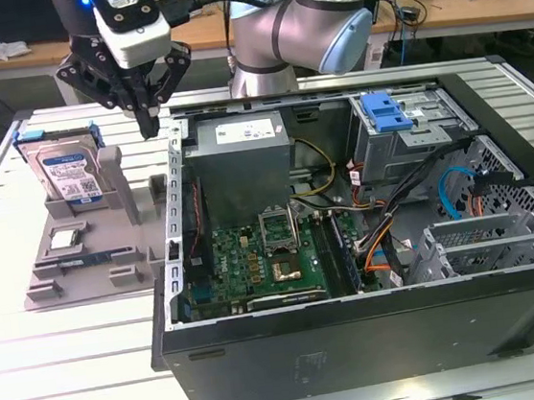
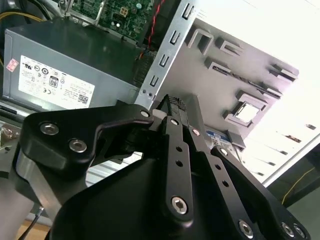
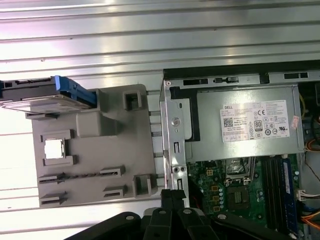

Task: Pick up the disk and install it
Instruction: 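Reach for the disk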

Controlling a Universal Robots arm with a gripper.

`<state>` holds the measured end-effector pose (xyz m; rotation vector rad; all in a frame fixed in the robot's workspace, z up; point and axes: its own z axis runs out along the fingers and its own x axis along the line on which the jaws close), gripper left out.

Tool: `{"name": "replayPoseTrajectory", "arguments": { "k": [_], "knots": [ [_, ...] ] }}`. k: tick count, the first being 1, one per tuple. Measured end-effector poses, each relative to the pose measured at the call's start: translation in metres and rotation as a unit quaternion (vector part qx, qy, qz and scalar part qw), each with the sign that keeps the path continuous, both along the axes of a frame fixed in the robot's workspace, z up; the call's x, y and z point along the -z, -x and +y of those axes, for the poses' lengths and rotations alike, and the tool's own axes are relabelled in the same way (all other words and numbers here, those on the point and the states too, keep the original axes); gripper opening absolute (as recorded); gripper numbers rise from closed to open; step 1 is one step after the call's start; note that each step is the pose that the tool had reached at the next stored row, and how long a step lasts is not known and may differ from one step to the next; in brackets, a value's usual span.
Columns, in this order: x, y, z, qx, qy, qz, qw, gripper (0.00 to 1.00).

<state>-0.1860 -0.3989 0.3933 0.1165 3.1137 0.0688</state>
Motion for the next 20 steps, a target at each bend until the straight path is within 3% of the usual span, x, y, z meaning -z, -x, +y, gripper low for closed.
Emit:
{"name": "replayPoseTrajectory", "arguments": {
  "k": [20],
  "knots": [
    [0.0,0.037,0.0,0.0,0.0,0.0,1.0,0.11]
  ]
}}
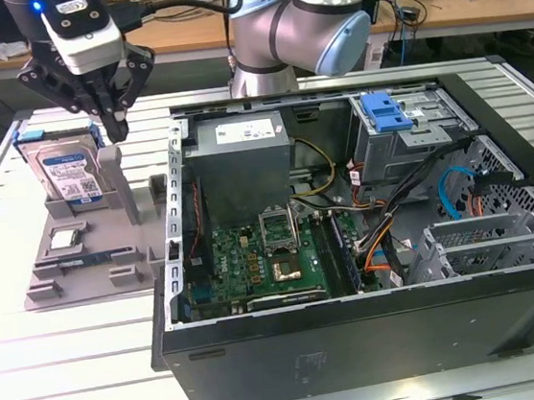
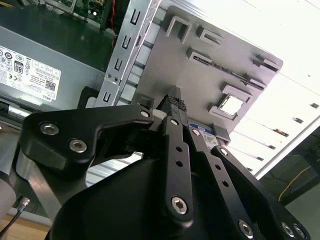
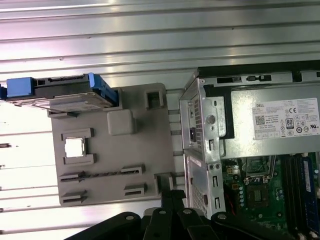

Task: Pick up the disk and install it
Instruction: 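Reach for the disk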

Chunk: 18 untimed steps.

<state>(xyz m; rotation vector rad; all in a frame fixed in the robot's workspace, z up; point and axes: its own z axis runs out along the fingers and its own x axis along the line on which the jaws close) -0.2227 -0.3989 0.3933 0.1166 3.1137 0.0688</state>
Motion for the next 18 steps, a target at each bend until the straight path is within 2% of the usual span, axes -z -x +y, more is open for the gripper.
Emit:
{"name": "replayPoseTrajectory", "arguments": {
  "k": [7,13,18],
  "knots": [
    [0.0,0.01,0.0,0.0,0.0,0.0,1.0,0.11],
    [0.0,0.03,0.0,0.0,0.0,0.0,1.0,0.11],
    [0.0001,0.042,0.0,0.0,0.0,0.0,1.0,0.11]
  ]
}}
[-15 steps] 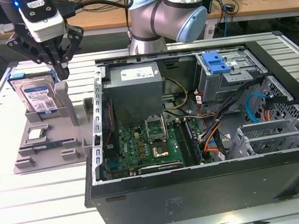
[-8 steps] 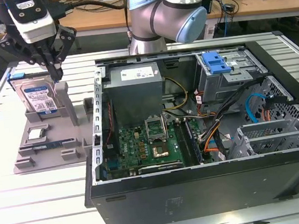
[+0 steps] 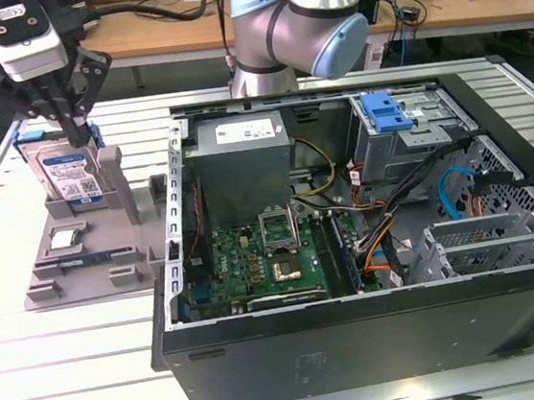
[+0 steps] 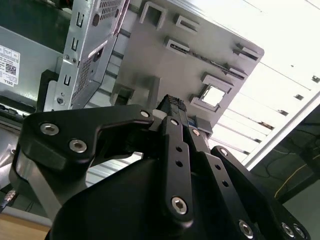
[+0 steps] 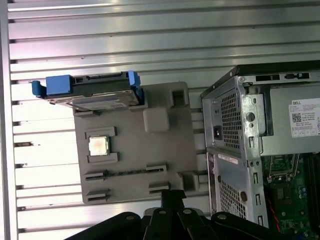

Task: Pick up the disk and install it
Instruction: 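Reach for the disk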

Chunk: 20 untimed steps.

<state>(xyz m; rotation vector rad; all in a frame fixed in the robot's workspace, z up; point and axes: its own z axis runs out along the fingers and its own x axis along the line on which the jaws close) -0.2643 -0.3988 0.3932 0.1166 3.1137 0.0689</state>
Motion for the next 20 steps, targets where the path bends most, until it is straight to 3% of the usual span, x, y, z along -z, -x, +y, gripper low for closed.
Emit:
{"name": "replayPoseTrajectory", "arguments": {
  "k": [20],
  "knots": [
    [0.0001,0.03,0.0,0.0,0.0,0.0,1.0,0.11]
  ]
}}
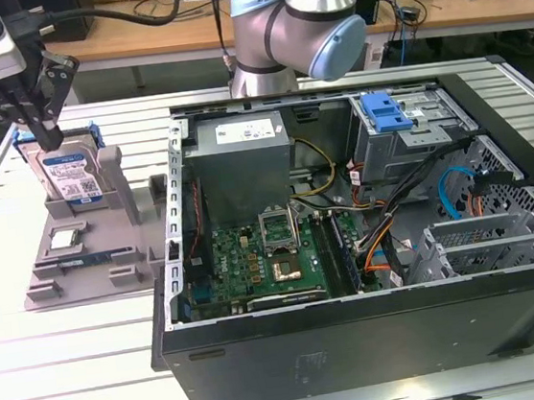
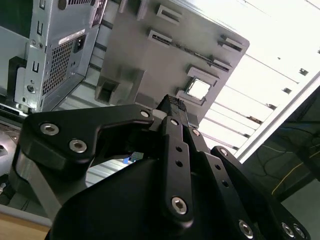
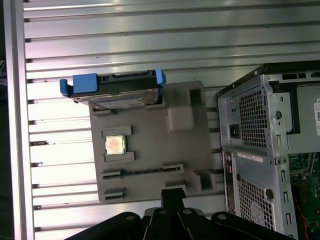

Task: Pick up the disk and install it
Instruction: 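Reach for the disk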

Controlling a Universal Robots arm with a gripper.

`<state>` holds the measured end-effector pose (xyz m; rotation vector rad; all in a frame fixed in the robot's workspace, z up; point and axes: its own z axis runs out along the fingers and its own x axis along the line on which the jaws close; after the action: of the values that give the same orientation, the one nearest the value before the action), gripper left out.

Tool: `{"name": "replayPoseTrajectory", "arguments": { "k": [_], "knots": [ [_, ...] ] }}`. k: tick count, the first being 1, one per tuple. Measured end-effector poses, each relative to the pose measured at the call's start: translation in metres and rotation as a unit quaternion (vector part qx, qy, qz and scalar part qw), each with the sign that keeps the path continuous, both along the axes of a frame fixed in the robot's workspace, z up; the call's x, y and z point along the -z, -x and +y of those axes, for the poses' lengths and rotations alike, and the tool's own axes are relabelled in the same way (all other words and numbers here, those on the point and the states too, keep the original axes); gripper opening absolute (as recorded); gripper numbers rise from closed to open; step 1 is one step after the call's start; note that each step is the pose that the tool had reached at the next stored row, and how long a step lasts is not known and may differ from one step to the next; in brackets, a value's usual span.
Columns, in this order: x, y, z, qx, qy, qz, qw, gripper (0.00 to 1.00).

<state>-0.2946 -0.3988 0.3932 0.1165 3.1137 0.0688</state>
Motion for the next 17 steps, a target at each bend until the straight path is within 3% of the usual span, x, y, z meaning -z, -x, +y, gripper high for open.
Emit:
{"name": "replayPoseTrajectory", "arguments": {
  "k": [9,17],
  "knots": [
    [0.0002,0.022,0.0003,0.0,0.0,0.0,1.0,0.11],
    [0.0005,0.035,0.001,0.0,0.0,0.0,1.0,0.11]
  ]
}}
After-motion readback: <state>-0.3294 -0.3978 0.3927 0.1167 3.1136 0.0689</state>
